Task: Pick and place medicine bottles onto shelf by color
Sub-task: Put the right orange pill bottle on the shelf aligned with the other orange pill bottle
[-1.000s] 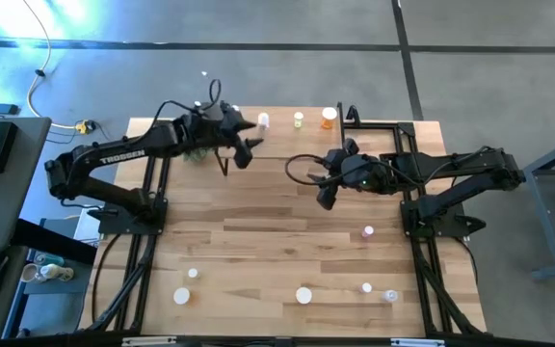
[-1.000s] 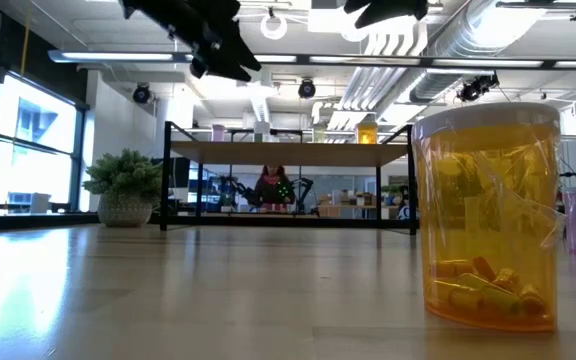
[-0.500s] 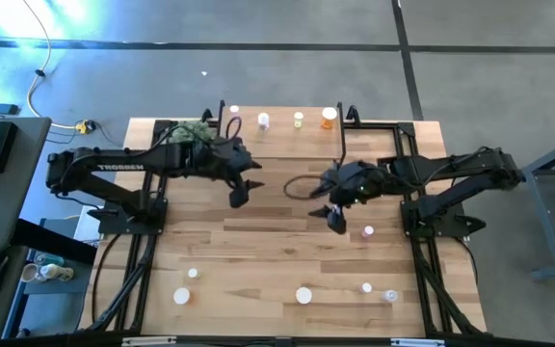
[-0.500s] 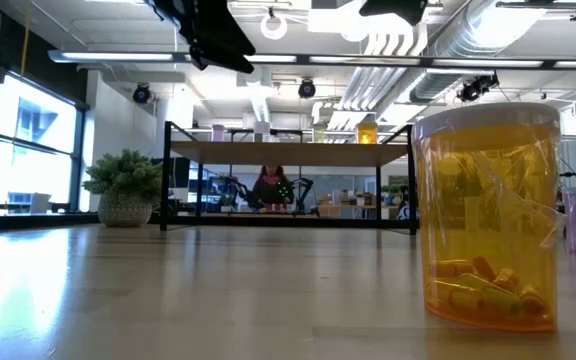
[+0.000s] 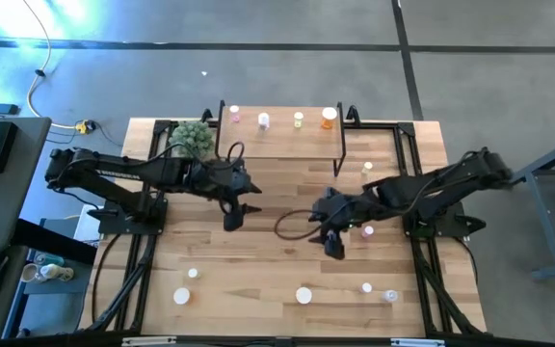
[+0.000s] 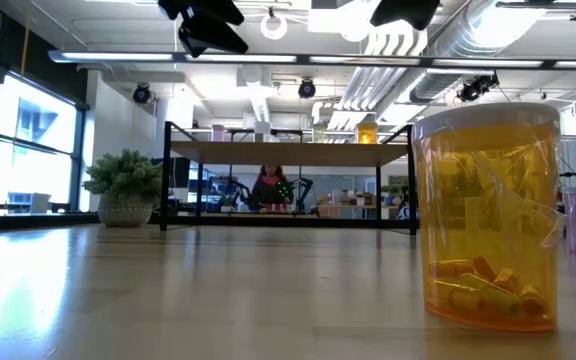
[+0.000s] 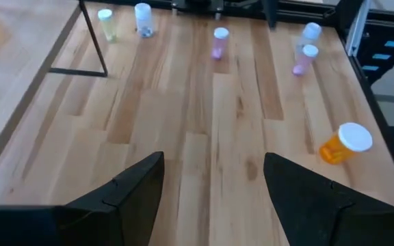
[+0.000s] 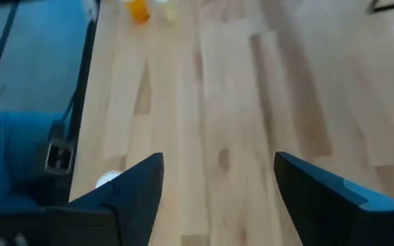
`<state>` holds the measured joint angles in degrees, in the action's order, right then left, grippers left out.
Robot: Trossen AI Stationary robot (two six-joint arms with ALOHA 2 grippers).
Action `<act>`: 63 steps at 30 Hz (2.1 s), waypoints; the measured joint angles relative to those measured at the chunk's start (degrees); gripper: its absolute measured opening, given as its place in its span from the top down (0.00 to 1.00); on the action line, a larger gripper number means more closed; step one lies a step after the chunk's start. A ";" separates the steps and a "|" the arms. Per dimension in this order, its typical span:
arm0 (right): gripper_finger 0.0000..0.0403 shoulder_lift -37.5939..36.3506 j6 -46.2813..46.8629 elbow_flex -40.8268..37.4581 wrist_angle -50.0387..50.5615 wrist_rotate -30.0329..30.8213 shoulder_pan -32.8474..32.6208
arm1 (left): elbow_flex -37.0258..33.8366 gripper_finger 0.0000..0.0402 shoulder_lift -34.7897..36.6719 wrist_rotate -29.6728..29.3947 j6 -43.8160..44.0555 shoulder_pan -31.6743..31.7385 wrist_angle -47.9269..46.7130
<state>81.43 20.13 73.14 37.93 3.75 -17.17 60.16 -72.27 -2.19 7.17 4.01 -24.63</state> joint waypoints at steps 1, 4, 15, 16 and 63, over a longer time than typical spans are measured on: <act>0.32 0.61 -0.73 0.00 0.10 -0.62 -0.54 | 0.00 0.40 0.00 -0.15 0.36 -0.21 0.01; 0.29 2.17 -3.02 0.00 0.13 -1.70 -2.51 | 0.00 0.40 0.00 -0.17 1.60 -1.03 0.18; 0.29 10.37 -6.40 0.00 -4.49 -3.37 -9.09 | 0.00 0.40 0.00 -1.47 3.40 -3.88 1.41; 0.29 11.38 -5.88 0.00 -5.29 -3.37 -9.56 | 0.00 0.40 0.00 -1.51 3.40 -4.12 1.66; 0.35 29.22 -9.61 -0.02 -19.29 -3.28 -15.25 | 0.00 0.40 0.00 -1.47 5.80 -5.58 1.71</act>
<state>110.65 10.52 73.12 18.64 0.47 -32.42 60.16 -72.27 -3.66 12.97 -1.56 -22.92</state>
